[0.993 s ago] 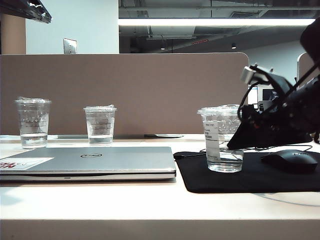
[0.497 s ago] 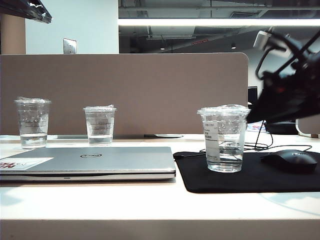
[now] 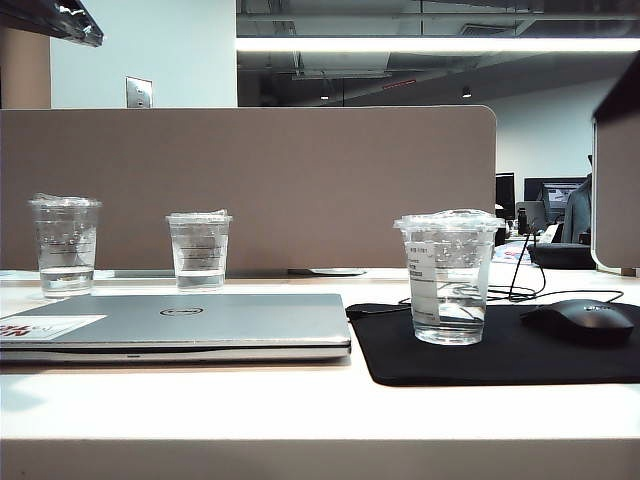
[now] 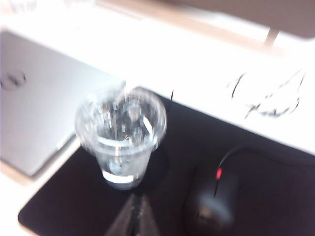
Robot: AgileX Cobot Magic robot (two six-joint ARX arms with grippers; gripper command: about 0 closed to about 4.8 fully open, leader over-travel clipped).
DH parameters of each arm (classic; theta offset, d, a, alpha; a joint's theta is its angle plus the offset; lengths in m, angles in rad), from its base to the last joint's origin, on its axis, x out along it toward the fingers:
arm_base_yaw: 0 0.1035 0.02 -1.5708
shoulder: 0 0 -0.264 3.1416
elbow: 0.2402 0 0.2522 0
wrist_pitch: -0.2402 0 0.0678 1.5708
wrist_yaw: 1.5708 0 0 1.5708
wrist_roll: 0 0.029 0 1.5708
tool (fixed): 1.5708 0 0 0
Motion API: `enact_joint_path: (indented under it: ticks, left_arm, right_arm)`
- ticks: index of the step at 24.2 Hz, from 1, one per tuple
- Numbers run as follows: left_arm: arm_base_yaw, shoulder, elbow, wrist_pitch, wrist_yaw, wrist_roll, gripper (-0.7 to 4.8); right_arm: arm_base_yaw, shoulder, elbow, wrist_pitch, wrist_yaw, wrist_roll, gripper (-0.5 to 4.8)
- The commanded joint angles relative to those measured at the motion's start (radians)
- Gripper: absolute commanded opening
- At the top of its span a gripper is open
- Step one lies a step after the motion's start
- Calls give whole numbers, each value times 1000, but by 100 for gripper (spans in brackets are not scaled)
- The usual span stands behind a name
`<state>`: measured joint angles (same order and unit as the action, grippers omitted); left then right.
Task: Pick up the coffee cup on the right and place it on the right side of the laptop.
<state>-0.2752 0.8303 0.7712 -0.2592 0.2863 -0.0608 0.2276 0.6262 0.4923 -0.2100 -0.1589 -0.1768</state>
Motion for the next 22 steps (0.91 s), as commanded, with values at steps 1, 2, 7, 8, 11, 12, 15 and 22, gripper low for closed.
enact_joint_path:
  ticks: [1, 2, 7, 8, 11, 12, 15, 22]
  left_arm:
    - [0, -2, 5, 10, 6, 0, -5]
    - [0, -2, 5, 11, 6, 0, -5]
    - [0, -2, 5, 10, 6, 0, -5]
    - [0, -2, 5, 11, 5, 1, -5]
    - [0, -2, 5, 11, 6, 1, -5]
    - [0, -2, 5, 11, 6, 0, -5]
    - [0, -2, 5, 11, 6, 0, -5]
    - [0, -2, 5, 10, 6, 0, -5]
  right_arm:
    - [-2, -101, -41, 40, -19, 1, -7]
    - [-9, -143, -69, 54, -40, 2, -7]
    - [-69, -282, -145, 67, -51, 37, -7]
    - [-88, -317, -165, 79, -62, 58, -7]
    - [-132, -389, -213, 108, -87, 102, -7]
    - [-139, -409, -225, 110, -85, 106, -7]
    - [-152, -467, -266, 112, -73, 106, -8]
    - [-152, -584, -386, 209, 56, 107, -8]
